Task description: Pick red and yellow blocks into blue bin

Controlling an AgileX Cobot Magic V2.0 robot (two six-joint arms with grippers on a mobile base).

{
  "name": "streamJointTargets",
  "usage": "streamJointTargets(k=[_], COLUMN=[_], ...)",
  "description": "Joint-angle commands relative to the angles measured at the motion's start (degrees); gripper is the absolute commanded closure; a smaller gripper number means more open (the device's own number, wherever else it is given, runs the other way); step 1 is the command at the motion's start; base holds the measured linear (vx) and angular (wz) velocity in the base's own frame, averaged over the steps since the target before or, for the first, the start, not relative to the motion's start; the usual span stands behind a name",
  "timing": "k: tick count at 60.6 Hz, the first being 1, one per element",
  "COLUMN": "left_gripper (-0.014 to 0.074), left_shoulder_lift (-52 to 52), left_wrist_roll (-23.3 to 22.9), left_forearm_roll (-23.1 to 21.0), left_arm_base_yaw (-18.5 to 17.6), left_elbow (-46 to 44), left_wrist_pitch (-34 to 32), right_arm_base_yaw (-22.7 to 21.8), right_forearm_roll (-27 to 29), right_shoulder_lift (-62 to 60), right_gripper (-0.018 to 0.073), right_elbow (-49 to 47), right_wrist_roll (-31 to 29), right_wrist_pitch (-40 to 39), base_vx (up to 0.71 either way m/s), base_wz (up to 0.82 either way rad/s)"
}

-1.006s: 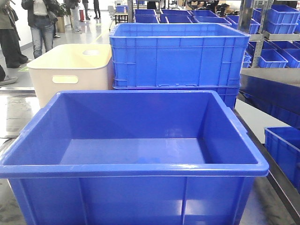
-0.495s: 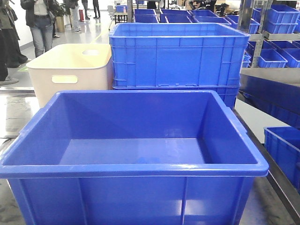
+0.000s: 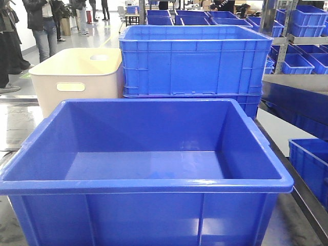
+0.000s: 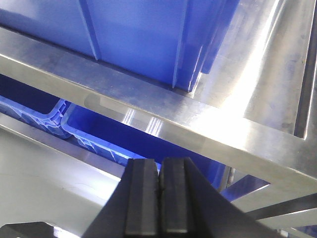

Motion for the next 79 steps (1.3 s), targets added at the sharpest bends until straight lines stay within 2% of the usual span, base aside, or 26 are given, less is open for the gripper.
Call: streamJointTargets(k=[1, 39, 43, 47, 53, 64, 79], left_gripper=[0.0604, 0.0603, 0.0603, 0.0603, 0.0603, 0.0603, 0.0603], left_shoulder_lift=[-0.99, -0.99, -0.99, -0.99, -0.99, -0.99, -0.99], left_wrist_roll=[-0.13, -0.13, -0.13, -0.13, -0.13, -0.13, -0.13], left_forearm_roll=[-0.01, -0.01, -0.01, -0.01, -0.01, -0.01, -0.01], left_arm_base_yaw=[-0.09, -0.09, -0.09, -0.09, -0.09, -0.09, -0.09], left_elbow=[-1.29, -1.29, -1.29, -1.29, -1.29, -1.29, -1.29], left_wrist_pitch=[-4.75, -4.69, -4.69, -4.69, -4.69, -4.62, -4.44], right_arm_base_yaw=[-0.03, -0.03, -2.29, -5.85, -12.07, -21.27, -22.60], right_forearm_roll=[-0.39, -0.54, -1.87, -1.79, -1.95, -2.48, -2.99], right_shoulder_lift=[-0.08, -0.96, -3.10, -5.80, -11.51, -23.24, -35.27], right_gripper=[0.0569, 0.0569, 0.0569, 0.0569, 0.0569, 0.0569, 0.0569], right_elbow=[-1.55, -1.55, -1.55, 0.18, 5.87, 20.86, 37.51], right_wrist_roll=[-0.14, -0.50, -1.11, -1.06, -1.06, -1.27, -1.27], right_wrist_pitch=[-3.61, -3.68, -4.49, -7.29, -15.65, -31.14, -43.83], base_vx=[0.00, 0.00, 0.00, 0.00, 0.00, 0.00, 0.00], base_wz=[0.00, 0.00, 0.00, 0.00, 0.00, 0.00, 0.00])
